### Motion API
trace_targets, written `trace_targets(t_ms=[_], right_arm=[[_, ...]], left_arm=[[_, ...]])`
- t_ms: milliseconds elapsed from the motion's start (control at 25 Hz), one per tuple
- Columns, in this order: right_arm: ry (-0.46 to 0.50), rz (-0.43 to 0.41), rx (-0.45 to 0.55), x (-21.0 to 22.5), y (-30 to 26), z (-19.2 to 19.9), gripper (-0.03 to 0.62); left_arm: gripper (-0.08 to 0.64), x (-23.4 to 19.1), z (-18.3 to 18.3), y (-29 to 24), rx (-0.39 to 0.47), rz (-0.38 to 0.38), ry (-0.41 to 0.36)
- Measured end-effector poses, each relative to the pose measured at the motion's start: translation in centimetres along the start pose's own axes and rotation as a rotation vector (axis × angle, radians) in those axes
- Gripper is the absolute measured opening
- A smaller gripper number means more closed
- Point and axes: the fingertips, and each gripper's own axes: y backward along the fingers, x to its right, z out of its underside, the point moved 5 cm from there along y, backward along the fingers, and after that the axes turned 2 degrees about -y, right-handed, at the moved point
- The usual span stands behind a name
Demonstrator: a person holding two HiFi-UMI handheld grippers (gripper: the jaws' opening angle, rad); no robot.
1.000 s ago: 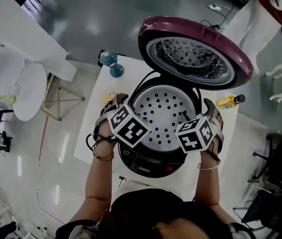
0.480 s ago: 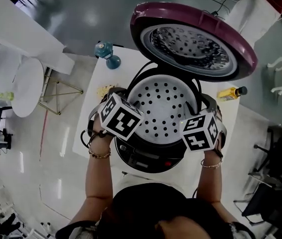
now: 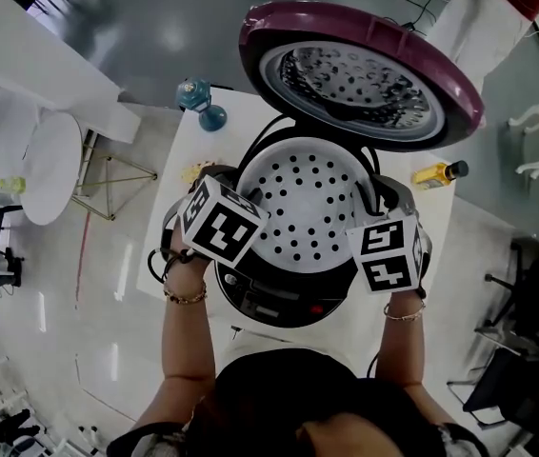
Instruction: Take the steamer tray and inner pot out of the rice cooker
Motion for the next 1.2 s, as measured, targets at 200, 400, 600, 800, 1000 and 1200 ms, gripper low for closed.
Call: trace_targets(t_ms=[200, 400, 600, 800, 1000, 1200], right_arm=[[-0.091, -0.017, 0.080, -0.1, 0.9, -0.2, 0.081], [-0.137, 0.034, 0.162, 0.4, 2.1, -0.9, 0.071], [-0.143, 0.055, 0.233, 0.4, 4.1, -2.2, 0.067], [-0.163, 0.087, 0.323, 0.0, 6.8, -3.0, 0.061], [-0.165, 0.142, 0.418, -0.1, 11.7, -3.6, 0.058], [-0.167, 0.184, 0.473, -0.1, 17.9, -2.6, 0.054]], left_arm=[[0.141, 0.4, -0.2, 0.9, 0.018, -0.016, -0.014], [0.120, 0.2, -1.3, 2.3, 0.067, -0.058, -0.008], [0.104, 0.2, -1.9, 5.0, 0.135, -0.107, 0.014], [0.094, 0.8, -2.0, 8.3, 0.224, -0.161, 0.031], [0.086, 2.6, -2.7, 13.0, 0.347, -0.185, 0.026], [0.083, 6.1, -2.7, 17.8, 0.478, -0.167, 0.008]])
